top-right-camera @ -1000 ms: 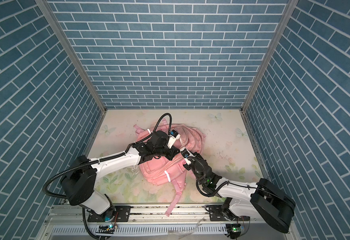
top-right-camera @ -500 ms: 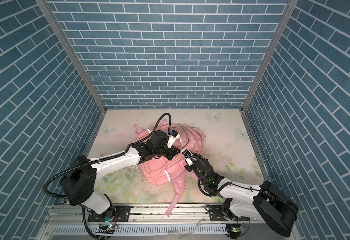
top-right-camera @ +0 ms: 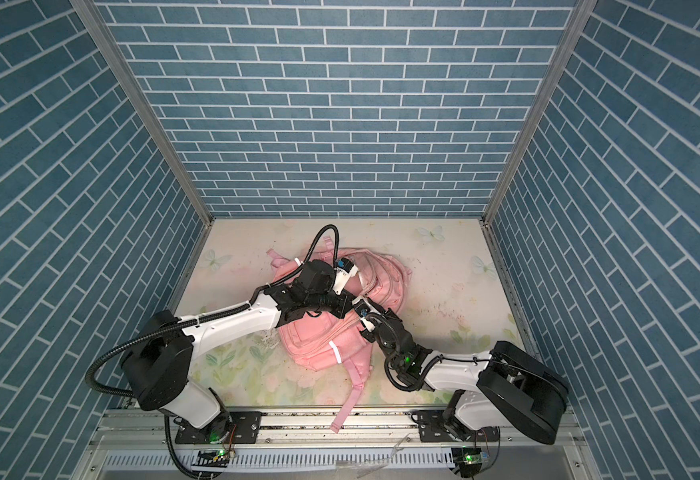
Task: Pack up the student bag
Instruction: 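Draw the zipper pull along the pocket edge with the right gripper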
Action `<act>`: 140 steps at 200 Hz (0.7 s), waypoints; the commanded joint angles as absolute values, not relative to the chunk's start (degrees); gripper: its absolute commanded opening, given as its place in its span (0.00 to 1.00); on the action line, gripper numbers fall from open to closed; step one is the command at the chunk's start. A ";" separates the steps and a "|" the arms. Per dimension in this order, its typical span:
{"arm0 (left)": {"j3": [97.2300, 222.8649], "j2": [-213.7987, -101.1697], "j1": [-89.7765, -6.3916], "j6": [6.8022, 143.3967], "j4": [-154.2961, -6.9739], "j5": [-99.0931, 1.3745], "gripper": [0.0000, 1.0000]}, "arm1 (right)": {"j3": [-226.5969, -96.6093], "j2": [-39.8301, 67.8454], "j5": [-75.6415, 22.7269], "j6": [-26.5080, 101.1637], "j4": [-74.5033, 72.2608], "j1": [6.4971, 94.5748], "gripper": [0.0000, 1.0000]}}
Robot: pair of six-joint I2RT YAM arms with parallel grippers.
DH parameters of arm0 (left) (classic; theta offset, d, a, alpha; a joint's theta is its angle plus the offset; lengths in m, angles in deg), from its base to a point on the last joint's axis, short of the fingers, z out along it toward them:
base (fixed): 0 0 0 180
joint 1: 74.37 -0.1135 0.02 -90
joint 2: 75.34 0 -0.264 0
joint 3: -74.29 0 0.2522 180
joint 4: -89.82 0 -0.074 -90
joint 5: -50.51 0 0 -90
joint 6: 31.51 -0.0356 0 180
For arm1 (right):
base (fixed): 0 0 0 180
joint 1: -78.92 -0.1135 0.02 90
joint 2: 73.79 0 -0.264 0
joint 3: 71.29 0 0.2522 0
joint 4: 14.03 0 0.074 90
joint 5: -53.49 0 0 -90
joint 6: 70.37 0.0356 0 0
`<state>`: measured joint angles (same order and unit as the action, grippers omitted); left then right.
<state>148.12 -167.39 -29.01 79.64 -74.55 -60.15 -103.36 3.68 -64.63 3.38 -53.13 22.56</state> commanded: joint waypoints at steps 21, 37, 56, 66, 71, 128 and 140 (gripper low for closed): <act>149.22 -167.29 -28.22 81.47 -77.54 -64.98 0.00 | -104.78 3.68 -68.24 3.27 -53.92 22.48 0.06; 149.35 -167.19 -28.42 80.91 -76.65 -64.80 0.00 | -103.71 1.09 -65.01 5.18 -52.42 22.49 0.04; 149.50 -166.97 -28.66 79.90 -75.28 -64.35 0.00 | -102.09 -2.60 -60.28 7.86 -51.23 23.28 0.03; 149.47 -166.84 -28.77 79.36 -74.62 -64.12 0.00 | -101.67 -4.38 -58.74 9.27 -50.02 23.86 0.03; 149.40 -166.68 -28.83 79.17 -74.32 -64.10 0.00 | -101.35 -5.06 -58.08 9.67 -49.67 24.18 0.03; 148.87 -166.36 -28.92 79.12 -74.06 -64.54 0.00 | -100.85 -5.83 -56.31 10.38 -48.40 25.94 0.02; 148.96 -166.37 -28.89 79.15 -74.05 -64.62 0.00 | -101.16 -5.23 -56.04 9.75 -48.46 25.99 0.02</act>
<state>148.14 -167.70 -29.10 78.42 -74.11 -61.64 -101.13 -6.14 -57.53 8.89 -48.30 25.71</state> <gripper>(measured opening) 0.089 0.048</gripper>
